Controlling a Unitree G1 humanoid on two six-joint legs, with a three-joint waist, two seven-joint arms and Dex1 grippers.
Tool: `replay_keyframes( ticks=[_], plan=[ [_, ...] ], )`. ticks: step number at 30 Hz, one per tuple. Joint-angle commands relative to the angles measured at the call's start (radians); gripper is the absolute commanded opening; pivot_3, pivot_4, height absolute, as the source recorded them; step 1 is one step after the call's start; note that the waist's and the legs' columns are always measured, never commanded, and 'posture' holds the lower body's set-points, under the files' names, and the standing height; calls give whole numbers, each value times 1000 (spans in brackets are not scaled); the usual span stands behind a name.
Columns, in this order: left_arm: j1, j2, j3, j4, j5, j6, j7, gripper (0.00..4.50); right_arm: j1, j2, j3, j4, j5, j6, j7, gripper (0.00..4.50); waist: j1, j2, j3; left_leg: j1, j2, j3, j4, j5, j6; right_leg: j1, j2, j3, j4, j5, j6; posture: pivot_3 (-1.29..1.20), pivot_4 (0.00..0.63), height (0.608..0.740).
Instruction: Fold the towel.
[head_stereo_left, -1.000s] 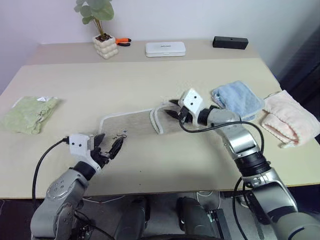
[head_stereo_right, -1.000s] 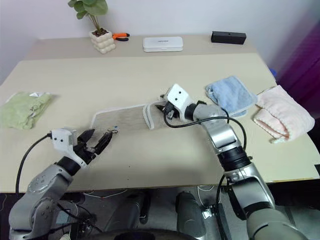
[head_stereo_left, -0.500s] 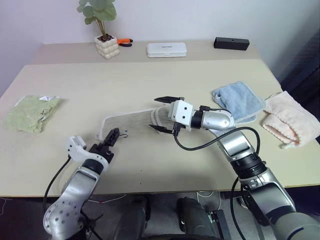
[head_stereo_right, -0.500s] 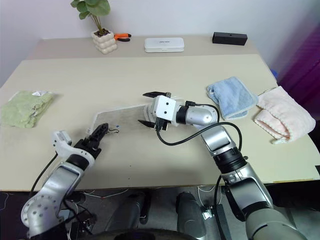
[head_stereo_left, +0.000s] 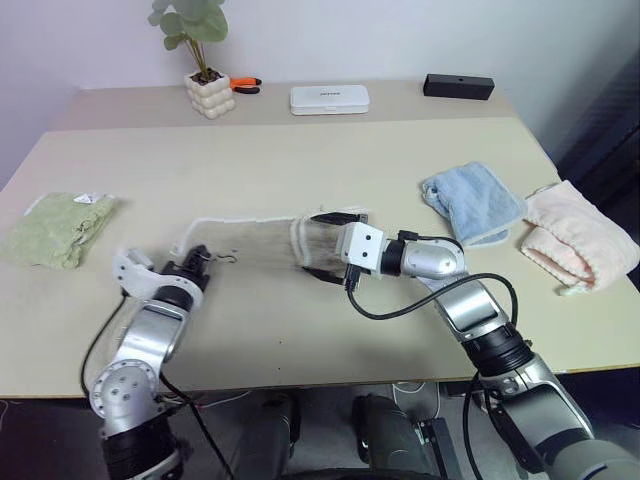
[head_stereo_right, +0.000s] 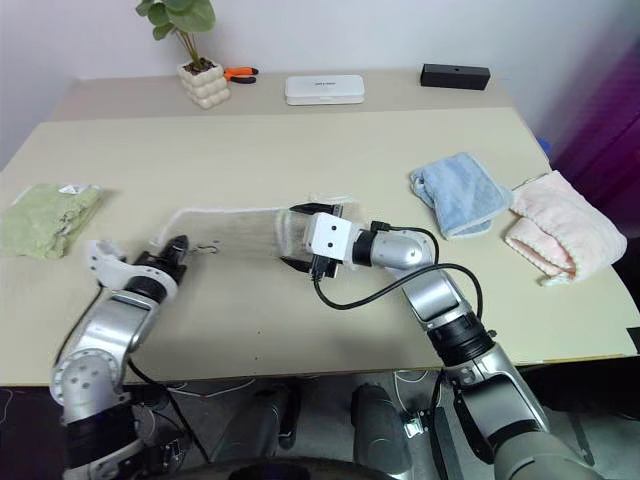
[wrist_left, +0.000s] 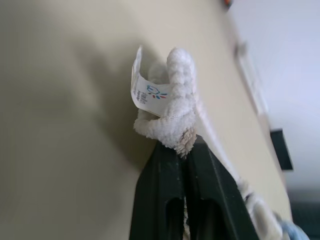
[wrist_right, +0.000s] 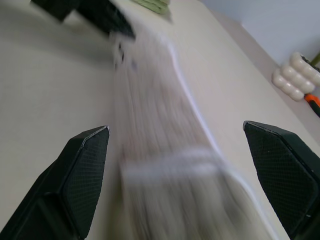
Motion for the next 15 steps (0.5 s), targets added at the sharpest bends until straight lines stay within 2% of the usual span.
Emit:
replay_keyframes(
  ticks=[1, 3, 5, 7, 10, 12, 15],
  plan=[
    [6, 169, 66, -76, 96, -33, -111, 36, 11, -19, -45, -51, 9, 19, -14, 4400, 0, -1, 1, 0, 0, 0, 0, 0, 0, 0, 0, 0, 0, 0, 0, 0, 150, 729],
    [9, 256, 70, -83, 138, -35, -179, 36, 15, -24, -53, -46, 8, 27, -17, 4400, 0, -1, 1, 0, 0, 0, -1, 0, 0, 0, 0, 0, 0, 0, -1, 0, 150, 729],
    [29, 411, -7, -127, 259, -29, -358, 36, 12, -23, -56, -23, 1, 26, -24, 4400, 0, -2, 1, 0, 0, 0, -1, 0, 0, 0, 0, 0, -1, 0, -1, 0, 150, 729],
    [39, 489, -75, -156, 329, -32, -473, 36, 6, -19, -57, -5, -3, 25, -33, 4400, 1, -2, 1, 0, 0, 1, -1, 0, 0, 0, 0, 0, -1, -1, -1, 0, 150, 729],
    [35, 510, -132, -168, 370, -41, -554, 36, 0, -13, -57, 12, -5, 23, -40, 4400, 1, -1, 1, 0, -1, 1, -2, 0, 0, 1, -1, 1, -4, -1, -1, 0, 150, 729],
    [15, 539, -269, -197, 445, -36, -655, 36, -3, -10, -56, 29, -15, 20, -51, 4400, 0, -1, 1, 0, 0, 1, -2, 0, 0, 1, -1, 0, -5, 0, -1, 0, 150, 729],
    [-10, 538, -400, -169, 521, -20, -733, 36, -3, -6, -56, 36, -25, 22, -66, 4400, 0, -1, 1, 0, 0, 1, -3, 0, 0, 0, -1, 1, -5, 0, -1, 0, 150, 729]
  ],
)
